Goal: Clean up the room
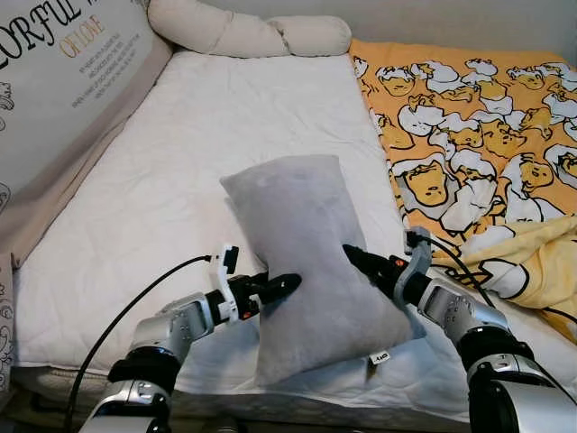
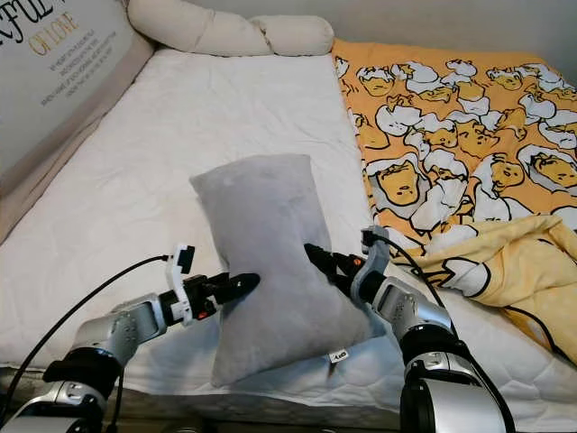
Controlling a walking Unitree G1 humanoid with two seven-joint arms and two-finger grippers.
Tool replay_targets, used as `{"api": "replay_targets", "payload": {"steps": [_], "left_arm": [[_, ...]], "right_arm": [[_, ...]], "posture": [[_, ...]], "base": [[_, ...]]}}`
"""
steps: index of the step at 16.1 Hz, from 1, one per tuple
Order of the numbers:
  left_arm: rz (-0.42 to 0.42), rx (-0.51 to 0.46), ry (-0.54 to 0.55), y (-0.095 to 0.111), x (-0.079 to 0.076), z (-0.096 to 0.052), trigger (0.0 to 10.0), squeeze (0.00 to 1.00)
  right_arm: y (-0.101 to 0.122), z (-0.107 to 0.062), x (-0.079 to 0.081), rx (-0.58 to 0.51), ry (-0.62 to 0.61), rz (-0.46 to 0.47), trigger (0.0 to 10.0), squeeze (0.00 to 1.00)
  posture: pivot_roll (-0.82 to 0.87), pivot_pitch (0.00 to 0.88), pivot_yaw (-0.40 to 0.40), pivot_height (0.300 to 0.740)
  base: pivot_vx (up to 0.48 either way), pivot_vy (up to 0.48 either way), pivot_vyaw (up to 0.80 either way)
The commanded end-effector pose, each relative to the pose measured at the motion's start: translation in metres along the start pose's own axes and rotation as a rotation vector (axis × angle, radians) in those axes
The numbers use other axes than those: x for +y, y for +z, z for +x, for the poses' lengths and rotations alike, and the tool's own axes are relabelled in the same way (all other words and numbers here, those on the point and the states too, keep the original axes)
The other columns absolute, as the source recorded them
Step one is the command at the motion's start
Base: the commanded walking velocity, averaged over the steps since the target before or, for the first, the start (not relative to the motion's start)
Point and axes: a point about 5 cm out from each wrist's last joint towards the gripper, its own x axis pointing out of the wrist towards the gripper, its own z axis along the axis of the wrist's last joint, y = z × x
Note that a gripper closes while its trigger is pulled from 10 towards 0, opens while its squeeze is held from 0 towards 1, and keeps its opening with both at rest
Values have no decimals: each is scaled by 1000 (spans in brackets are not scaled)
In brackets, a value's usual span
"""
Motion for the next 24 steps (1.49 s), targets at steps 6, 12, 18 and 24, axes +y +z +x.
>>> {"api": "replay_targets", "payload": {"steps": [6,12,18,24], "left_arm": [[27,34,15,0,-2,9,0,0],[31,23,4,3,-4,11,0,0],[70,-8,-37,21,-14,16,0,0],[181,-111,-109,61,-43,25,0,0]], "right_arm": [[-9,3,0,-5,-6,-45,0,0],[-7,7,5,-15,2,-89,0,0],[4,15,17,-38,37,-136,0,0],[45,23,46,-255,102,-183,0,0]], "posture": [[5,0,-20,740],[5,0,-18,740],[6,0,-17,740],[14,0,-14,740]], "base": [[0,0,0],[0,0,0],[0,0,0],[0,0,0]]}}
